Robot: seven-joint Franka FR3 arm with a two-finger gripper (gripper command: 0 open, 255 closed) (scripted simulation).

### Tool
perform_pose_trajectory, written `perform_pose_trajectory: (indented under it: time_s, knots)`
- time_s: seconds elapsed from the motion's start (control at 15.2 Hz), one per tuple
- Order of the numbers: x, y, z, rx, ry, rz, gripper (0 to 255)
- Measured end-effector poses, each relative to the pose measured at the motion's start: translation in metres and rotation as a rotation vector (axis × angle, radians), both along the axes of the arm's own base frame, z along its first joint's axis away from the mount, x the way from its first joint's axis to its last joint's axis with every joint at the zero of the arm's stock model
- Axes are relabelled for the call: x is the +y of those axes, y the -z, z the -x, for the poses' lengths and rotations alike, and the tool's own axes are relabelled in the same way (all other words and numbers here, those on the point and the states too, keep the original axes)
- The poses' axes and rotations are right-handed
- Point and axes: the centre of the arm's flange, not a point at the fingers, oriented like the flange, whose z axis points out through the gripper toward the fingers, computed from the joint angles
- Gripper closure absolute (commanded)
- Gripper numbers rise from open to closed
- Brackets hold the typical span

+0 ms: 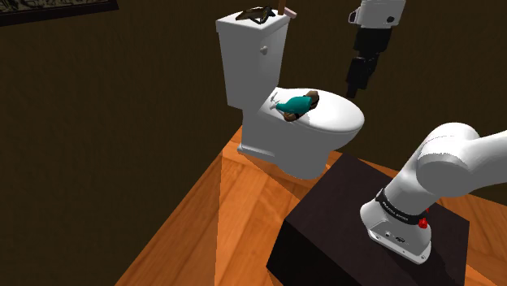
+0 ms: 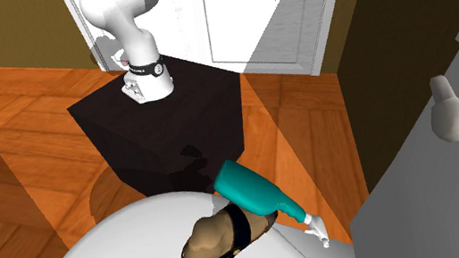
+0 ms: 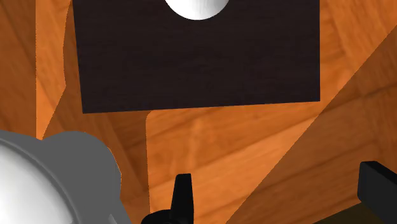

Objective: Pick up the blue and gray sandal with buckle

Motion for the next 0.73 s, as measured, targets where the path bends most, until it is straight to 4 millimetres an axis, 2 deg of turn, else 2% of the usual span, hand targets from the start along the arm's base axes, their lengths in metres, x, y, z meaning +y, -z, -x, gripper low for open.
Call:
perform_pose_trajectory:
  time_s: [0.13,0.4,0.73]
  knots:
    - [-0.004,0.003,0.000,-0.001,-0.011,0.000,0]
    - [-0.041,0.021,-0.004,-0.006,-0.100,0.003,0]
    - [-0.099,0.048,-0.013,-0.013,-0.227,0.006,0]
